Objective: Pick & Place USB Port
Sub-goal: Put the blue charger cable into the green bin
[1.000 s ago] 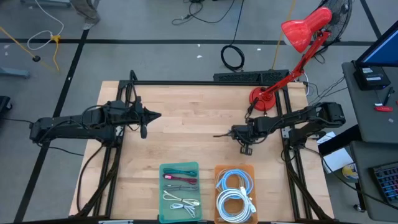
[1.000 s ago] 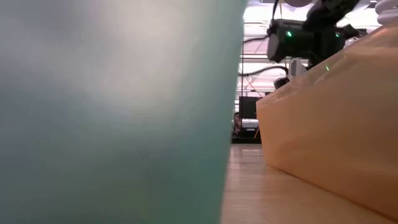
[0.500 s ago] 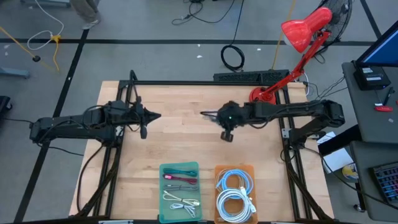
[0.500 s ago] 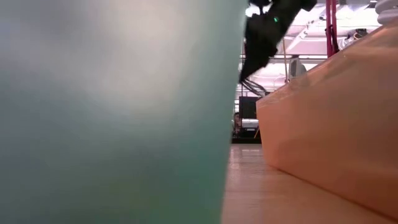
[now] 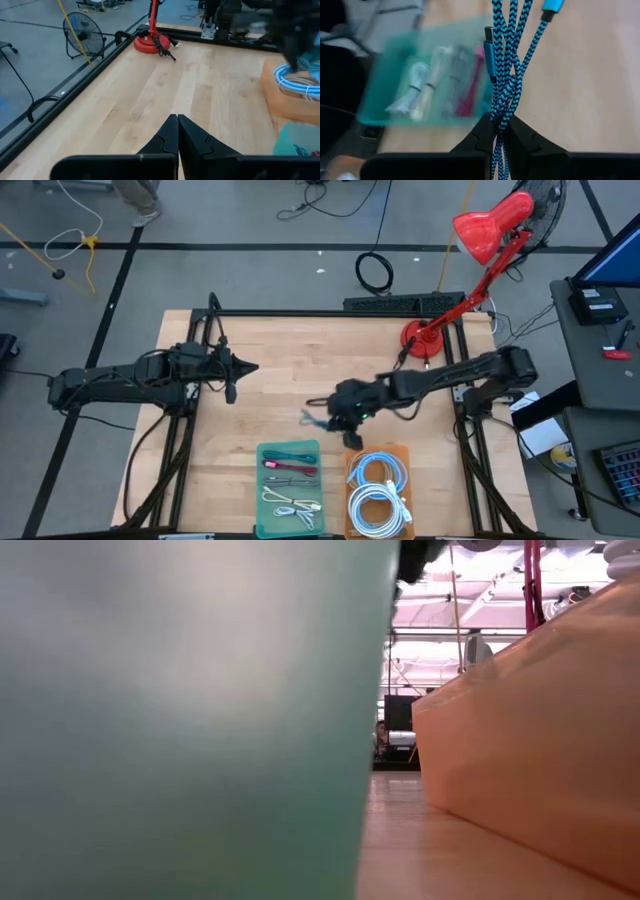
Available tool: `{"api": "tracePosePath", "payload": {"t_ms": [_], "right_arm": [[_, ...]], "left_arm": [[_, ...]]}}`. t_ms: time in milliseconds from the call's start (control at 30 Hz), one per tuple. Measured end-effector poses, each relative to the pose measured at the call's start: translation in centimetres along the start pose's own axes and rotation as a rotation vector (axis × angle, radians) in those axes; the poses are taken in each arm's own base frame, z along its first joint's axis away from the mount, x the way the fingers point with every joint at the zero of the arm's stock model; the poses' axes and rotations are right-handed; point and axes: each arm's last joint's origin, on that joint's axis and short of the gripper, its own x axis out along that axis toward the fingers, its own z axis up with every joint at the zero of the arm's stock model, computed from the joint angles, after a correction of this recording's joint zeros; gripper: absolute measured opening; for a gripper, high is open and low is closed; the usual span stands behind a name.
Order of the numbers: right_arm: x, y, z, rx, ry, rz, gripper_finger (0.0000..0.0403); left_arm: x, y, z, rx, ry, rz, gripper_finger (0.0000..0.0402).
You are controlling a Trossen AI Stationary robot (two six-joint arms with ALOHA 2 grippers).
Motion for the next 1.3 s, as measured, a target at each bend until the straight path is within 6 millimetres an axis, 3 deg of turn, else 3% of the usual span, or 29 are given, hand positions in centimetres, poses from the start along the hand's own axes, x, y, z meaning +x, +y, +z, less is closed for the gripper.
{"api": "tracePosePath", "payload": {"t_ms": [267, 400, 533, 667, 800, 933, 1033, 1133, 1300], "right_arm": [[4.3, 3.1, 2.8, -0.135, 0.119, 0.077, 0.0013], [5.3, 4.2, 4.0, -0.171, 0.122, 0.091, 0.0013], [5.5, 5.0, 4.2, -0.183, 0.132, 0.091, 0.0013], [5.1, 5.4, 4.7, -0.22, 0.055, -0.027, 0.0013], [3.5, 6.6, 6.0, -0.312, -0.081, -0.099, 0.0013], [2.6, 7.7, 6.7, -0.405, -0.178, -0.17, 0.0013], [2.3, 8.0, 7.4, -0.46, -0.264, -0.232, 0.0013], [2.2, 7.7, 8.1, -0.485, -0.316, -0.253, 0.0013], [1.9, 6.6, 8.9, -0.473, -0.366, -0.278, 0.0013]], "left_arm": [[0.0, -0.1, -0.1, -0.008, 0.011, -0.023, 0.0], [0.0, -0.1, -0.3, -0.017, 0.034, -0.038, 0.0], [-0.1, -0.2, -0.8, -0.027, 0.09, -0.044, 0.0], [0.4, -1.1, -1.9, -0.011, 0.094, -0.147, 0.0], [1.4, -2.7, -4.0, 0.008, -0.066, -0.302, 0.0], [1.6, -3.8, -6.1, 0.09, -0.338, -0.34, 0.0], [0.8, -4.1, -4.8, 0.155, -0.556, -0.357, 0.0006], [0.1, -4.8, -2.7, 0.241, -0.64, -0.432, 0.0023], [0.2, -6.1, 0.2, 0.373, -0.522, -0.448, 0.0088]]}}
